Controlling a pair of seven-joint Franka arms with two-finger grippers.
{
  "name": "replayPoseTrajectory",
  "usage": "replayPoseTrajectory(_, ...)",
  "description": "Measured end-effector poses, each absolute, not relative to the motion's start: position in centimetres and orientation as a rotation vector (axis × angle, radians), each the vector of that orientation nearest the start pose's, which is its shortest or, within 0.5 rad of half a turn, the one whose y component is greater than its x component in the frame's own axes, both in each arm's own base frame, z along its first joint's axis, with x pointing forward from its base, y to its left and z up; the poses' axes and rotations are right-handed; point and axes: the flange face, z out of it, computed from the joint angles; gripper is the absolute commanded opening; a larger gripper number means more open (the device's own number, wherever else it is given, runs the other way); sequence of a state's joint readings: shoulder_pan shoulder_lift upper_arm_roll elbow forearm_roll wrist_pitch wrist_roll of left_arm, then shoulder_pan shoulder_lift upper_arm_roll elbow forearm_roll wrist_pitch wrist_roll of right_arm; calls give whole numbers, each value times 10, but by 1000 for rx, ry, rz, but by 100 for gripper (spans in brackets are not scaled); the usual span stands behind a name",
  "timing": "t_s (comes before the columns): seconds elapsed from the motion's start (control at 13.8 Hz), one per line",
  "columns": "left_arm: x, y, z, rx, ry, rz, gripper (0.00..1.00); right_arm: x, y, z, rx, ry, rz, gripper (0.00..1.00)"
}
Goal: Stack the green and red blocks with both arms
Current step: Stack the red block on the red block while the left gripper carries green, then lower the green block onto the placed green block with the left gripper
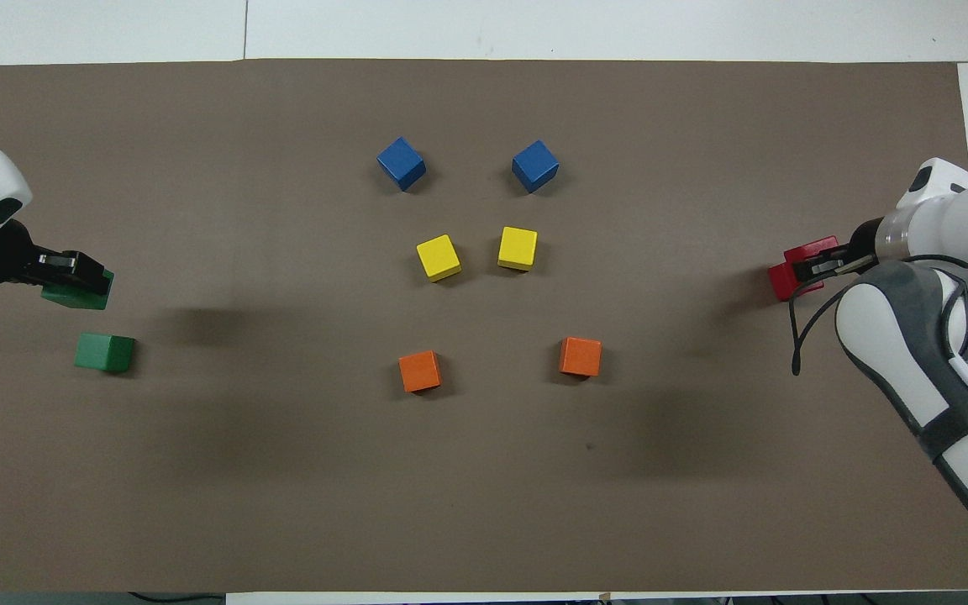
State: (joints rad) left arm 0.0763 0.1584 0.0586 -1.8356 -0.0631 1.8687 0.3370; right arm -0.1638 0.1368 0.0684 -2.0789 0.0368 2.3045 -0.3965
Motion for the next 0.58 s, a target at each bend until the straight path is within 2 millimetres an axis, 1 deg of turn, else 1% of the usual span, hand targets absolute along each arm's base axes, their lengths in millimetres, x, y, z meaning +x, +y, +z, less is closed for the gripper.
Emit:
replayPoseTrajectory(0.15, 574, 98, 419, -3198, 331, 129, 0, 576, -55, 371, -3097, -395, -149, 0)
replayPoseTrajectory(0.22, 568, 105, 413, -3195, 347, 108, 0, 576, -55, 371, -3099, -371, -149, 0)
replayPoseTrajectory(0.36, 555, 112, 401, -3188, 375, 77, 0, 576, -55, 371, -3103, -322, -151, 0)
replayPoseTrajectory(0.58, 537, 113, 384, -3183, 381, 52, 0, 576, -55, 370, -3106, -303, -168, 0)
